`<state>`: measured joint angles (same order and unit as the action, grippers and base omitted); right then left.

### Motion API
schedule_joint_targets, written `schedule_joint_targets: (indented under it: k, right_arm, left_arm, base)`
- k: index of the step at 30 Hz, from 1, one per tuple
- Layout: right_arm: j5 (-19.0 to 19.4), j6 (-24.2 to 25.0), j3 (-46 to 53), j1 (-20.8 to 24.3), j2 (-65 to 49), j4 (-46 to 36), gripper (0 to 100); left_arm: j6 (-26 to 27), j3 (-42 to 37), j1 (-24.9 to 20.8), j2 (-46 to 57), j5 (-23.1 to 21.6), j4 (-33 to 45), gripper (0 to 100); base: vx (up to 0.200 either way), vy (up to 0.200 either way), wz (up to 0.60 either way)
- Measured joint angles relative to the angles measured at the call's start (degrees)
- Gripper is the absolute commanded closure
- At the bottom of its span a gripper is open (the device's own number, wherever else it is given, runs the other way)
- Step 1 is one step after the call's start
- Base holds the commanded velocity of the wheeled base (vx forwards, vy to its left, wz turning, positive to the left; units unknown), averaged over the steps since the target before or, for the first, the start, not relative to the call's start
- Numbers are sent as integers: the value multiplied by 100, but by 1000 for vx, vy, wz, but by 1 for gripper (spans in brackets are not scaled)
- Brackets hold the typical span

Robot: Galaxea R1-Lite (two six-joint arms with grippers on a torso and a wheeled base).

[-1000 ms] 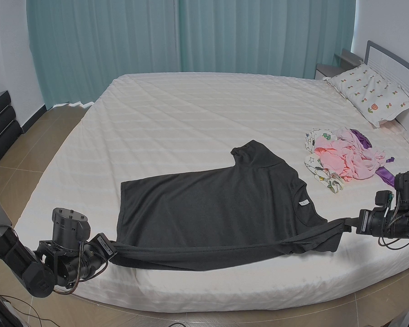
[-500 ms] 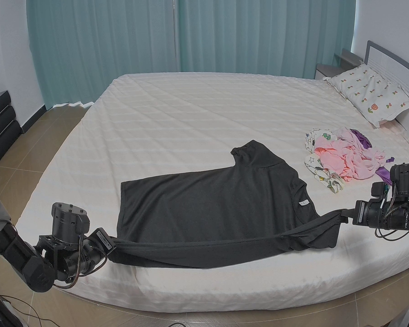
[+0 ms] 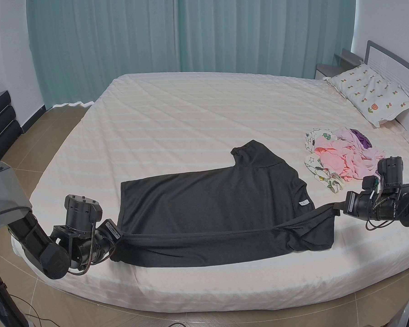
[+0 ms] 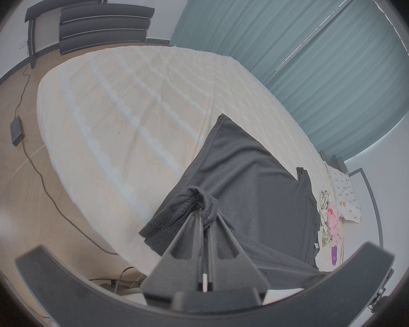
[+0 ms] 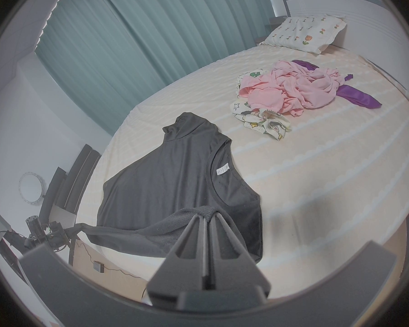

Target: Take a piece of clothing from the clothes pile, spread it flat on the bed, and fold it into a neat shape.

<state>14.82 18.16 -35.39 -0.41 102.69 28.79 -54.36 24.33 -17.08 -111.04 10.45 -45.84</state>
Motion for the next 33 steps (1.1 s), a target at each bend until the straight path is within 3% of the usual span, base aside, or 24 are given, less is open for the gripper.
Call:
schedule_joint_targets:
  k: [15, 33]
  right_arm:
    - [-27, 461, -630, 187, 590, 66, 100]
    - [-40, 701, -631, 157, 284, 49, 100]
  left_arm:
    - [15, 507, 96, -472, -121, 10, 100]
    - [96, 33, 146, 62, -200, 49, 100]
  base:
    - [0, 0, 0]
    - [0, 0, 0]
